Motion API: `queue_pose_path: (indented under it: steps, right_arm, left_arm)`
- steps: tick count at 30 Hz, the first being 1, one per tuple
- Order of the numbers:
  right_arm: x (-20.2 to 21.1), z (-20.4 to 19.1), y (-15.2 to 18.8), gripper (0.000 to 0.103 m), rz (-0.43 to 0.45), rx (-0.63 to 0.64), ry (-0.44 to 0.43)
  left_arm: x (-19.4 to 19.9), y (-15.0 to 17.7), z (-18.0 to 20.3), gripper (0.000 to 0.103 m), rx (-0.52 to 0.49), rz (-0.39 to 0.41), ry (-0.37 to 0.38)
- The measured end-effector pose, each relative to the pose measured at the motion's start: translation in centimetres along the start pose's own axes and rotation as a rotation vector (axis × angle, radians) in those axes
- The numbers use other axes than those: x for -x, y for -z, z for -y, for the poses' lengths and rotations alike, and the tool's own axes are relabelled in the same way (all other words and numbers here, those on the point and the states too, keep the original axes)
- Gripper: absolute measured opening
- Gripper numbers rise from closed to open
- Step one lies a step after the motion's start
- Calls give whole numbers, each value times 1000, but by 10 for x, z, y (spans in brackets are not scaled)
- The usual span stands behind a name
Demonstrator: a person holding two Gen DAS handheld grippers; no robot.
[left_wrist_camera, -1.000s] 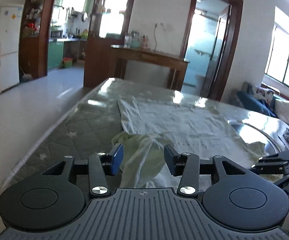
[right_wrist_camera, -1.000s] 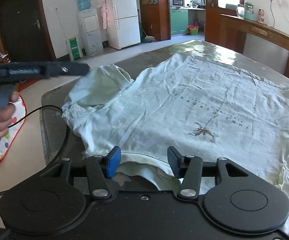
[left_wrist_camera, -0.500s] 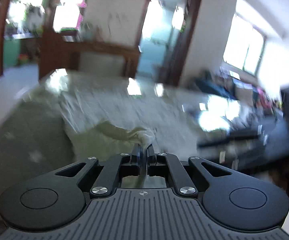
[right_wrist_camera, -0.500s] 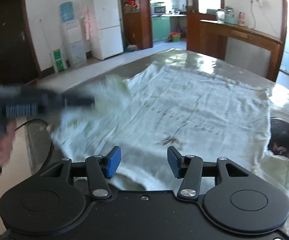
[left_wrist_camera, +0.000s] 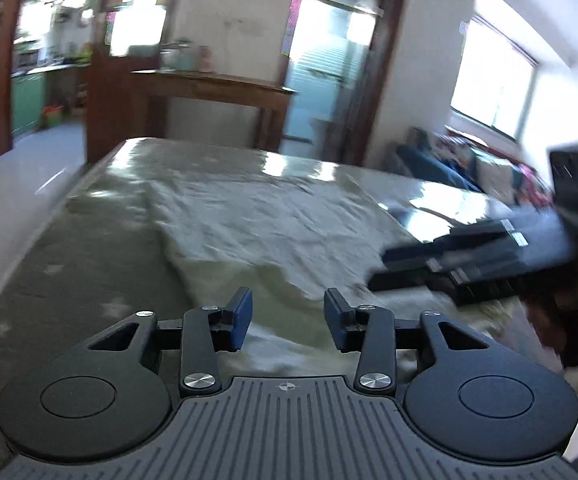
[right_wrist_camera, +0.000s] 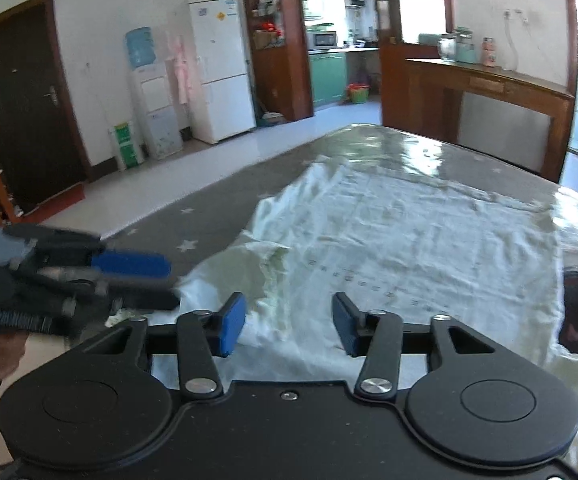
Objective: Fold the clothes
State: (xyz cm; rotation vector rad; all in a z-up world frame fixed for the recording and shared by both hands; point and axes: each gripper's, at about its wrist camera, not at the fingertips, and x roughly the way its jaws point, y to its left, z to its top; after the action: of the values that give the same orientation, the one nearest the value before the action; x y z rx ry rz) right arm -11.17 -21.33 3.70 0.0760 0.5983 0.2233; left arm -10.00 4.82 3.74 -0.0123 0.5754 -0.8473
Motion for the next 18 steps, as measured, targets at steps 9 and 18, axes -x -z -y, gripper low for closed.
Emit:
queue_pose_path:
  steps: [9, 18]
  right_arm:
    - [-28, -26, 8, 35, -79, 73, -66]
    - [-34, -11, 21, 35, -147, 41, -12]
  left_arm:
    - [-43, -29, -4, 30, 28, -66, 8]
    - [-103, -23, -8, 30, 54, -192, 0]
